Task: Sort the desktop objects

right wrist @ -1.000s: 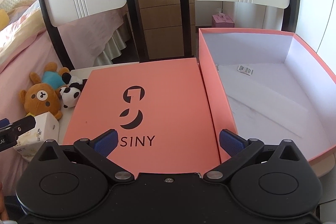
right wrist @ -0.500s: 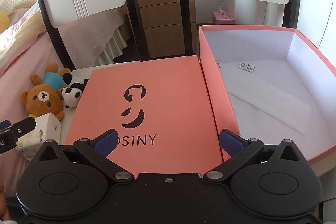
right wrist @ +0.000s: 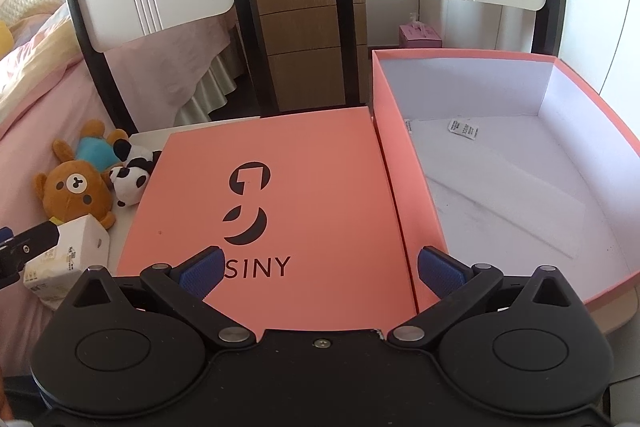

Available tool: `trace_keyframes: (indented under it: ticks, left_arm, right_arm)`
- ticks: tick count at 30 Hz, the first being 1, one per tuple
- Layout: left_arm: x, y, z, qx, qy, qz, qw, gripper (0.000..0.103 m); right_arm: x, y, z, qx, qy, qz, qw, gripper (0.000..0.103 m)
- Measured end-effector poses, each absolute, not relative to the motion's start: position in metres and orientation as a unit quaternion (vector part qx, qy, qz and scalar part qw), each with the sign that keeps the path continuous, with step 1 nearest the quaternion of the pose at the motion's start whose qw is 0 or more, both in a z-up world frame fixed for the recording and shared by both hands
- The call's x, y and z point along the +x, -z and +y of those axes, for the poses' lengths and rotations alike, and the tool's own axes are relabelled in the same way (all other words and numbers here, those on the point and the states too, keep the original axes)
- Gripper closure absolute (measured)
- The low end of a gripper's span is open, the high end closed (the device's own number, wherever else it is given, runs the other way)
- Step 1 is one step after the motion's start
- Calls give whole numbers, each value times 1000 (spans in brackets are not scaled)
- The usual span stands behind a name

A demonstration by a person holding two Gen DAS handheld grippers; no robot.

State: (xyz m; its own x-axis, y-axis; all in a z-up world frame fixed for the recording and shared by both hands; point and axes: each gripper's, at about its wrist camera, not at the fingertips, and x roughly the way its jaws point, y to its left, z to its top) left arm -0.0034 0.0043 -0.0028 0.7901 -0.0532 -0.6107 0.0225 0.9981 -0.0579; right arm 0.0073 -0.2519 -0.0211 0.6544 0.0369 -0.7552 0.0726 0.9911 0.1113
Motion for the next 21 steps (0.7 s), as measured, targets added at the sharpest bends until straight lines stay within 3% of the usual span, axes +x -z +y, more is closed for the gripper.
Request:
trace_keyframes:
  ticks: [21]
  left_arm:
    - [4, 12, 4, -23, 26, 330, 943, 0]
  right_arm:
    - [1, 23, -253, 73, 28, 394, 916, 0]
